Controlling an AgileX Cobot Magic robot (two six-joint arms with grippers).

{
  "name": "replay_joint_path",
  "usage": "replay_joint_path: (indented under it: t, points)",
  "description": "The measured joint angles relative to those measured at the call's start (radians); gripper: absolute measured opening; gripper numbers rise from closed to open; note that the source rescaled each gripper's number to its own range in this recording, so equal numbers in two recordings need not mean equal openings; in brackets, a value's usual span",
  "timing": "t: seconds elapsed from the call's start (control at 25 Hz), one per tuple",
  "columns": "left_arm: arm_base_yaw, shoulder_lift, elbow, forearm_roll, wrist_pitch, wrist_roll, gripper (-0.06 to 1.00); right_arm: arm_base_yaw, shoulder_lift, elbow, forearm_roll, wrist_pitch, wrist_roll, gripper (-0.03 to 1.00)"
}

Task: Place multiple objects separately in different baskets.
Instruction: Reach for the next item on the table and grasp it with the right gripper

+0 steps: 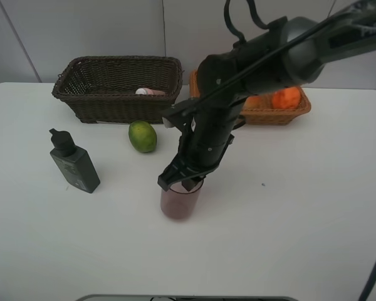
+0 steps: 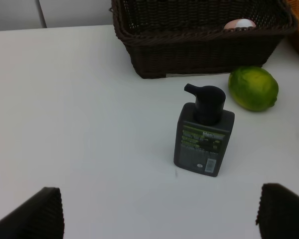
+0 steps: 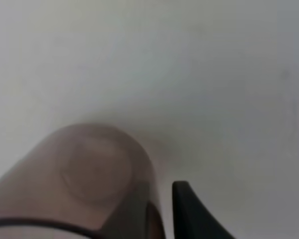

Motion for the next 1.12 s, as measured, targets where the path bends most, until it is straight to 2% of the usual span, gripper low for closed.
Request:
replay_joint_path:
  t: [0.84,0.96,1.08,1.12]
  points:
    - [0.000,0.000,0.000,0.000,0.000,0.000,0.99,0.000,-0.020,0.002,0.008,-0.010,0.000,0.01]
    - [0.000,0.000,0.000,0.000,0.000,0.000,0.99,0.000,-0.020,0.002,0.010,-0.016,0.002,0.15]
    - [0.000,0.000,0.000,0.000,0.000,0.000,0.99,0.000,-0.020,0.002,0.010,-0.016,0.003,0.45]
    - [0.000,0.000,0.000,0.000,0.000,0.000,0.99,0.000,-0.020,0.004,0.010,-0.017,0.003,0.50]
